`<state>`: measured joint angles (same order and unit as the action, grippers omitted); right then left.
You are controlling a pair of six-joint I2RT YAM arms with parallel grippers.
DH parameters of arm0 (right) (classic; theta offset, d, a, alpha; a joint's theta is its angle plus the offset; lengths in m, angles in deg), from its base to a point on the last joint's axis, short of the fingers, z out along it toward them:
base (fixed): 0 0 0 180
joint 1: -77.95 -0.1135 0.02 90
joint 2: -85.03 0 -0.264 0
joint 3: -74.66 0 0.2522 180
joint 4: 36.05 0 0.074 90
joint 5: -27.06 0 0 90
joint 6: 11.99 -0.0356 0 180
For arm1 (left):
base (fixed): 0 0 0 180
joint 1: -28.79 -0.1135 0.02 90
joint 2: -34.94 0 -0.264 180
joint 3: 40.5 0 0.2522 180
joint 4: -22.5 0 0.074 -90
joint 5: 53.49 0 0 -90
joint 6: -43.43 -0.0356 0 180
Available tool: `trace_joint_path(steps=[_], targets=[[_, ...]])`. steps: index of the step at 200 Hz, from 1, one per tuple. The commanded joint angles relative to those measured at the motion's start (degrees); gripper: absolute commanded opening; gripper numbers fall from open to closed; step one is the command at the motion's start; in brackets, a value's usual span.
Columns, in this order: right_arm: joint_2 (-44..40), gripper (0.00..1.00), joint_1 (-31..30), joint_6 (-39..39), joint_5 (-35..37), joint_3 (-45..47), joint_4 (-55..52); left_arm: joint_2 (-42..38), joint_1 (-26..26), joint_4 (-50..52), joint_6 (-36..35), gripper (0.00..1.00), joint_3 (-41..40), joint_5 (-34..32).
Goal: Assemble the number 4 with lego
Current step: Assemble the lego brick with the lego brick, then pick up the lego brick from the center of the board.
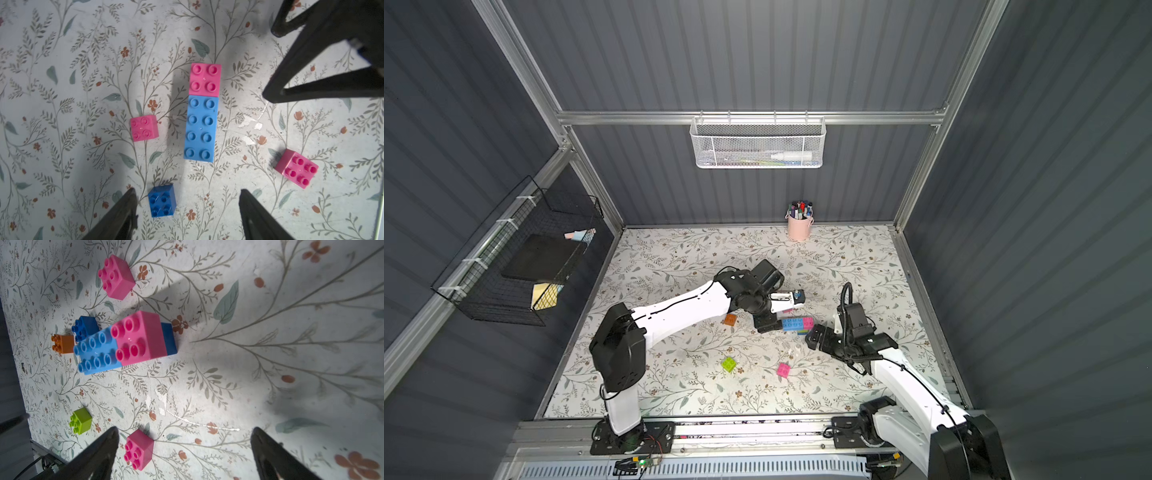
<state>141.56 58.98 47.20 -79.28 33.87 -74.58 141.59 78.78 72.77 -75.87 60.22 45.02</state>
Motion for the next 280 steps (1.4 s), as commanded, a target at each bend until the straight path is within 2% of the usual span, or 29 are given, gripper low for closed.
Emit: trace_joint_path(steps=[1, 16, 58, 87, 135, 166, 187, 242, 266, 280], targets=[[-0.1, 0.99, -2.03, 1.4, -0.67, -1.43, -3.85, -4.25, -2.9, -6.79, 7.58, 0.75, -5.34, -1.72], [1.4, 0.99, -4.58, 1.07, 0.3, -3.28, -5.91, -6.69, -4.4, -9.83, 11.05, 0.76, -10.61, -2.45], [7.45, 0.99, -13.68, -5.1, 2.65, -9.63, -11.66, -10.5, -8.16, -13.86, 19.81, 0.83, -16.81, -4.02], [11.78, 0.97, -18.36, -9.3, 1.59, -12.05, -12.26, -12.08, -10.76, -16.26, 24.6, 0.84, -21.0, -4.29], [23.22, 0.87, -25.65, -4.41, 4.99, -20.82, -17.27, -14.41, -13.04, -17.62, 27.66, 0.85, -24.29, -4.91], [28.25, 0.83, -26.53, 3.13, 7.94, -25.99, -21.26, -15.94, -13.74, -17.14, 28.26, 0.86, -25.0, -4.81], [30.06, 0.82, -26.62, 3.71, 6.65, -27.11, -21.71, -16.12, -13.87, -16.08, 27.98, 0.86, -24.8, -5.43], [29.41, 0.79, -26.64, -8.15, 0.78, -25.34, -22.13, -16.91, -14.17, -13.68, 28.63, 0.87, -24.53, -5.97], [31.4, 0.78, -27.52, -11.65, 0.34, -26.99, -21.85, -17.42, -14.15, -13.34, 29.7, 0.87, -24.99, -5.03], [33.81, 0.75, -28.17, -13.95, 0.93, -28.09, -22.89, -17.74, -14.15, -12.74, 30.21, 0.87, -25.15, -4.91]])
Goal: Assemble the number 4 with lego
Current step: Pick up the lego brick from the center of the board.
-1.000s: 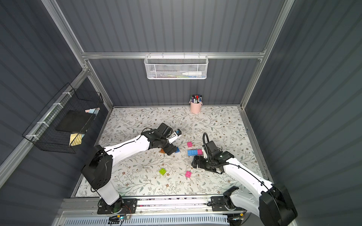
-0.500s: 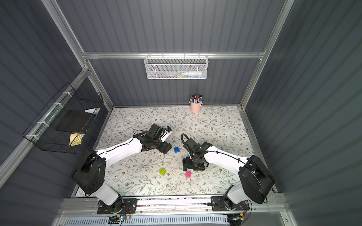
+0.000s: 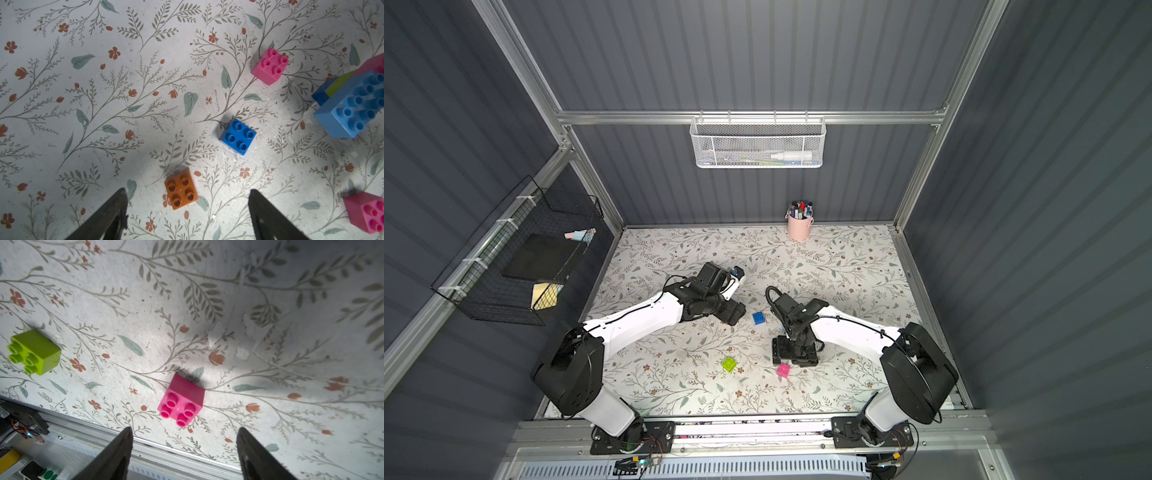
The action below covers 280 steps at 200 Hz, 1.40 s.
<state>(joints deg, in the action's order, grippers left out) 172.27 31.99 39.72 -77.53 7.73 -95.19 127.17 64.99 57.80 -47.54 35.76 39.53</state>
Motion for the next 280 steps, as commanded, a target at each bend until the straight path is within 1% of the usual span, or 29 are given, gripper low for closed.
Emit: trace_joint_path(steps=[1, 27, 55, 99, 125, 157, 187, 199, 210, 222, 247, 265, 280], targets=[[3.24, 0.74, -1.21, -6.59, -0.76, -2.08, -2.4, -3.34, -0.35, 2.3, 1.87, 0.87, -0.66, 0.58], [5.69, 0.63, -2.68, -10.35, 0.97, -4.01, -3.28, -4.22, -0.35, 3.11, 1.71, 0.87, -1.03, 1.06], [9.22, 0.63, -3.18, -9.41, 2.52, -8.61, -7.59, -4.51, -0.45, 2.82, 1.41, 0.88, -1.58, 1.22], [11.57, 0.62, -3.09, -8.83, 5.62, -10.64, -10.02, -4.19, -0.46, 2.2, 2.45, 0.88, -0.57, 1.98], [13.18, 0.63, -2.22, -6.95, 4.74, -11.59, -12.35, -3.08, -0.44, 2.67, 1.57, 0.88, 0.28, 1.64], [11.94, 0.63, -2.12, -6.54, 2.76, -9.59, -11.4, -3.4, -0.44, 3.66, 1.32, 0.88, 0.52, 0.68], [12.35, 0.62, -2.12, -5.55, 3.12, -9.65, -10.75, -3.62, -0.43, 3.42, 1.32, 0.88, -0.45, 0.07], [10.33, 0.63, -2.45, -5.06, 4.47, -10.13, -11.32, -3.76, -0.43, 3.72, 1.28, 0.89, -0.21, -0.02], [6.12, 0.66, -2.75, -5.49, 6.49, -9.12, -11.22, -4.04, -0.43, 4.53, 1.6, 0.89, 0.37, -0.12], [2.06, 0.69, -2.79, -6.35, 6.89, -7.61, -10.69, -4.71, -0.43, 5.04, 2.13, 0.89, 0.75, -0.13], [-2.96, 0.7, -3.71, -11.67, 8.54, -4.64, -10.9, -5.77, -0.43, 6.05, 3.63, 0.89, 1.23, 0.22], [-6.26, 0.7, -5.14, -16.52, 10.17, -2.3, -7.79, -6.98, -0.43, 7.39, 4.48, 0.89, 0.92, -0.38], [-7.17, 0.7, -6.48, -19.37, 12.43, -1.36, -4.33, -8.57, -0.43, 7.65, 4.53, 0.89, -0.23, -1.65]])
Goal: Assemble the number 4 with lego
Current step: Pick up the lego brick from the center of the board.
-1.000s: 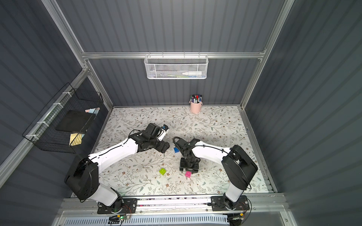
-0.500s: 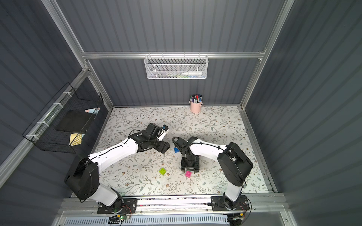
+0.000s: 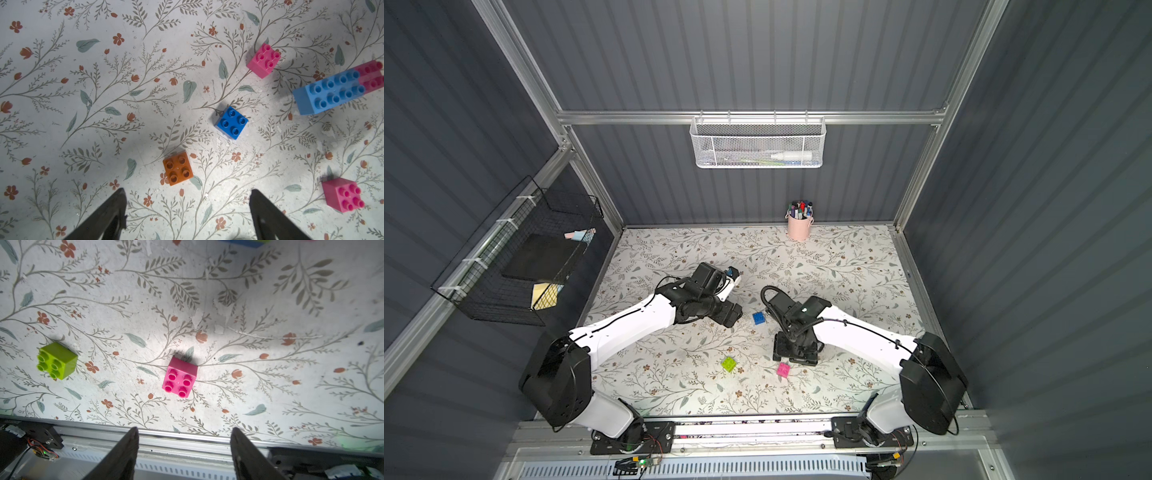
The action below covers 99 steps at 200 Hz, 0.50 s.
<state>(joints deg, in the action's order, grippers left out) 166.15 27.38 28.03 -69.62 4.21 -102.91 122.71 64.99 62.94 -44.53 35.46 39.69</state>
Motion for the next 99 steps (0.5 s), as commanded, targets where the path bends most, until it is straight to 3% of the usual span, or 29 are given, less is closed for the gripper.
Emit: trace_joint_path(steps=[1, 44, 99], targets=[[-1.01, 0.7, -1.97, -7.77, 4.63, 2.18, 3.5, -4.19, -0.43, 2.51, 1.49, 0.89, 0.06, -1.88], [6.19, 0.7, -3.66, -10.03, 6.09, 2.1, 7.47, -5.44, -0.7, 2.04, 0.14, 0.89, -1.62, -2.83], [8.57, 0.67, -4.37, -11.72, 4.88, 2.87, 9.47, -7.79, -0.79, 1.5, 2.39, 0.89, -3.87, -2.14]])
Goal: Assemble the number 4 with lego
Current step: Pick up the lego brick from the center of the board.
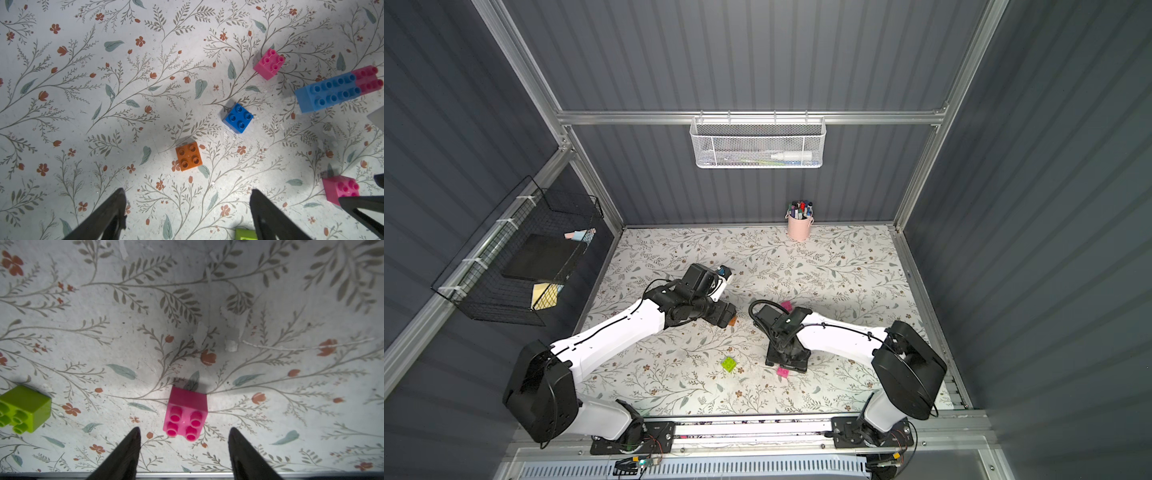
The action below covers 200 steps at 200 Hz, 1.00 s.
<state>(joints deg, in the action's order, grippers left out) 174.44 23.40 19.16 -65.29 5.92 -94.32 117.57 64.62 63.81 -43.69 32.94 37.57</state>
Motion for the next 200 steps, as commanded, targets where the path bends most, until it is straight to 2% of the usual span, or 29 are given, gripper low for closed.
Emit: trace_joint_path(steps=[1, 68, 97, 147, 200], targets=[[0.35, 0.66, -0.39, -2.8, 0.57, 1.22, 0.94, -2.65, -0.41, 0.6, 1.54, 0.89, -1.42, -0.01], [3.93, 0.62, -0.39, -2.41, -1.34, 0.91, 0.47, -2.1, -0.41, 0.49, 1.41, 0.89, -0.88, 0.36], [4.7, 0.53, -0.13, -1.79, -1.69, 0.76, 0.93, -2.04, -0.41, 0.32, 1.34, 0.89, -1.21, 0.08], [6.25, 0.47, -0.04, -1.61, -3.62, 1.19, 1.87, -2.46, -0.45, 0.59, 1.08, 0.89, -1.54, -0.27], [4.13, 0.33, -0.04, -1.37, -1.7, 1.76, 1.55, -2.65, -0.52, -0.18, 1.15, 0.9, -2.23, -0.53]])
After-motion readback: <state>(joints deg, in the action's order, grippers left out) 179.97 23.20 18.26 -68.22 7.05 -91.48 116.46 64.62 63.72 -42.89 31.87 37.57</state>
